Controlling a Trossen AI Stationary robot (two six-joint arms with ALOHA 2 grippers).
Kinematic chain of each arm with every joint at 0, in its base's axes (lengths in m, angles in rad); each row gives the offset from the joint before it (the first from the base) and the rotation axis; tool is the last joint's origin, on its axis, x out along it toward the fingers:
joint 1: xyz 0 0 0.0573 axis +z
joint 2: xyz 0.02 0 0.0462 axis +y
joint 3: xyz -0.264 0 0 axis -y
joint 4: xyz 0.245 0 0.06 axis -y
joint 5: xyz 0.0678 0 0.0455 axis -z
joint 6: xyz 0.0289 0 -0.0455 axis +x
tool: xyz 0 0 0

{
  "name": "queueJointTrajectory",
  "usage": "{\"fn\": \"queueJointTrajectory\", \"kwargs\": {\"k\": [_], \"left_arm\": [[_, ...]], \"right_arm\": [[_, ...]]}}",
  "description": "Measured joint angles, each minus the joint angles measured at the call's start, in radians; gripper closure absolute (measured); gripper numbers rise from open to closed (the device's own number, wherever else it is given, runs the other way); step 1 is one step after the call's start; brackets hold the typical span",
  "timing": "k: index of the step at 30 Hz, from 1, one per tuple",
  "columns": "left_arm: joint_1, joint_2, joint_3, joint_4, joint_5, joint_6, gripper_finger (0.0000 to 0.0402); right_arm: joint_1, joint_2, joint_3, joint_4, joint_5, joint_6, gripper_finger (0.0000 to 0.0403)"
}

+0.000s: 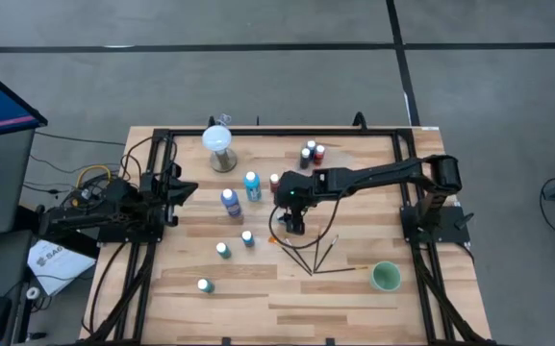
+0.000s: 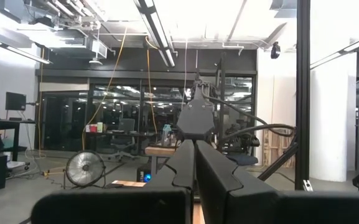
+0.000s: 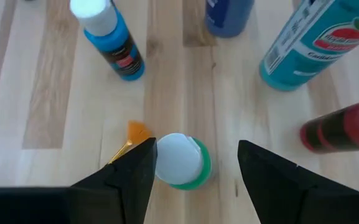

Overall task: Pick & Place Paint Supplies
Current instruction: Put the small green paint bottle into the transparent bin

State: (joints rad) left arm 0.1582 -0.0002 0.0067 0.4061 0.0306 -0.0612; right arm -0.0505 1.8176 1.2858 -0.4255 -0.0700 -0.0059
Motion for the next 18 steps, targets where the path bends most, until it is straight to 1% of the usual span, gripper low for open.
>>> {"fn": "queueJointTrajectory", "kwargs": {"k": [9, 18], "left_arm": [[0.0, 0.0, 0.0, 0.002, 0.0, 0.0, 0.04], [0.0, 0.0, 0.0, 0.006, 0.0, 0.0, 0.04]], "right_arm": [[-0.007, -0.019, -0.004, -0.011, 0.021, -0.001, 0.0181], [-0.024, -0.023, 0.013, -0.032, 0.019, -0.004, 0.0181]]}}
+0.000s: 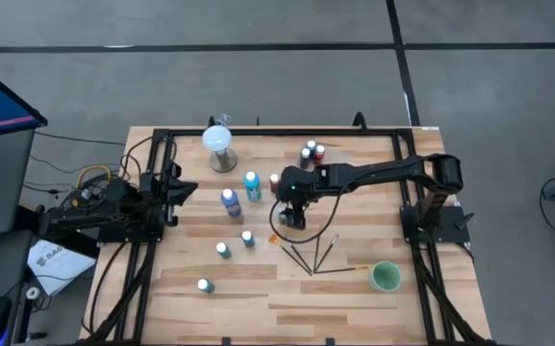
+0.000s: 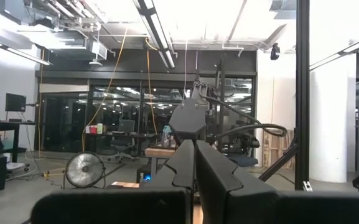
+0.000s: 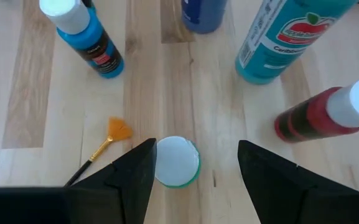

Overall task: Pick & Place Paint Supplies
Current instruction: Put the small green paint bottle into the transparent bin

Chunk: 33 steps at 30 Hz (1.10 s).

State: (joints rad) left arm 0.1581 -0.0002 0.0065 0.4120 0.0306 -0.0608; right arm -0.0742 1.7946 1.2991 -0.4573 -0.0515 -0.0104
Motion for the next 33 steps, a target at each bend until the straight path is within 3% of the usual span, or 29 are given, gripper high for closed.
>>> {"fn": "queueJointTrajectory", "kwargs": {"k": [24, 33], "left_arm": [[0.0, 0.0, 0.0, 0.001, 0.0, 0.0, 0.04], [0.0, 0.0, 0.0, 0.001, 0.0, 0.0, 0.04]], "right_arm": [[0.038, -0.006, 0.054, -0.051, -0.001, 0.0, 0.0181], [0.033, -0.006, -0.017, 0.022, 0.0, 0.009, 0.0181]]}}
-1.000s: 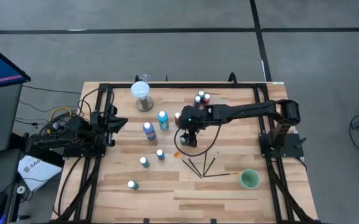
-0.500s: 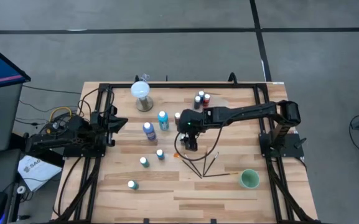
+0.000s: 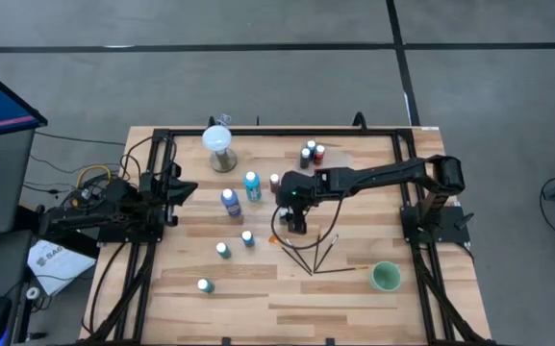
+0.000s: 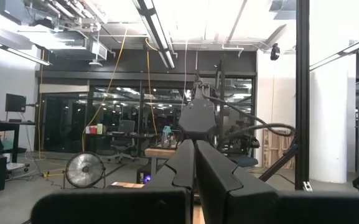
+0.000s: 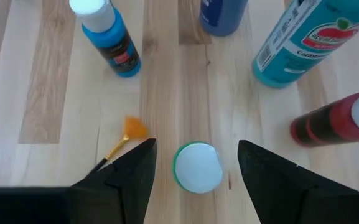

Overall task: Pick & Place Paint Supplies
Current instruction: Put the small green paint bottle into the transparent bin

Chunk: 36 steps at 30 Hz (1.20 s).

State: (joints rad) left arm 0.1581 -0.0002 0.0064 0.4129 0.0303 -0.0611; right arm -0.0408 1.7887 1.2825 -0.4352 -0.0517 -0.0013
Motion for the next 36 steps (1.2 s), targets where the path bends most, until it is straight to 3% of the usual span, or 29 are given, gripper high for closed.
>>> {"fn": "queueJointTrajectory", "kwargs": {"k": [18, 36], "left_arm": [[0.0, 0.0, 0.0, 0.003, 0.0, 0.0, 0.04], [0.0, 0.0, 0.0, 0.008, 0.0, 0.0, 0.04]], "right_arm": [[-0.019, 0.064, 0.003, 0.027, 0.001, -0.001, 0.0185], [-0.02, 0.057, 0.001, -0.055, 0.0, 0.009, 0.0263]]}}
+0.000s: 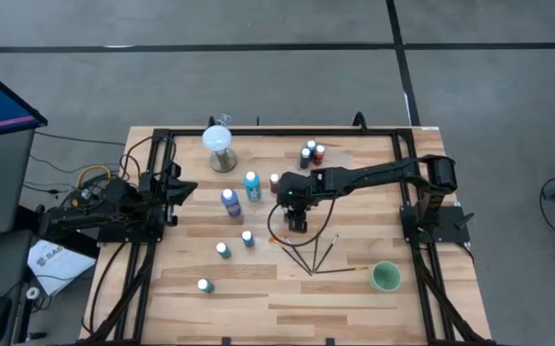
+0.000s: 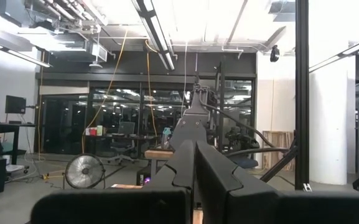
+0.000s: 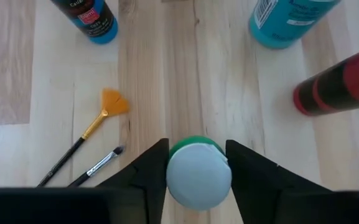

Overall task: Pick & Place Paint Supplies
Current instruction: Put the small green paint bottle into the transparent bin

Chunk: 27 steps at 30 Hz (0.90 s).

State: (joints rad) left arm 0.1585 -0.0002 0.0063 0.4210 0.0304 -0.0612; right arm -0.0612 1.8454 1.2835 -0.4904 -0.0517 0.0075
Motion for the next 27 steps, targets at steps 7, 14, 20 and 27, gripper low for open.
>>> {"fn": "queueJointTrajectory", "kwargs": {"k": [7, 14, 20, 27], "left_arm": [[0.0, 0.0, 0.0, 0.002, 0.0, 0.0, 0.04], [0.0, 0.0, 0.0, 0.006, 0.0, 0.0, 0.04], [0.0, 0.0, 0.0, 0.008, 0.001, 0.0, 0.04], [0.0, 0.0, 0.0, 0.007, 0.0, 0.0, 0.04]], "right_arm": [[-0.001, -0.001, 0.002, 0.0, 0.001, 0.012, 0.0295], [-0.023, -0.027, 0.064, -0.122, 0.0, -0.052, 0.0295], [-0.102, -0.187, 0.081, -0.153, 0.01, -0.093, 0.0295], [-0.252, -0.428, 0.046, -0.26, 0.16, -0.068, 0.0295]]}}
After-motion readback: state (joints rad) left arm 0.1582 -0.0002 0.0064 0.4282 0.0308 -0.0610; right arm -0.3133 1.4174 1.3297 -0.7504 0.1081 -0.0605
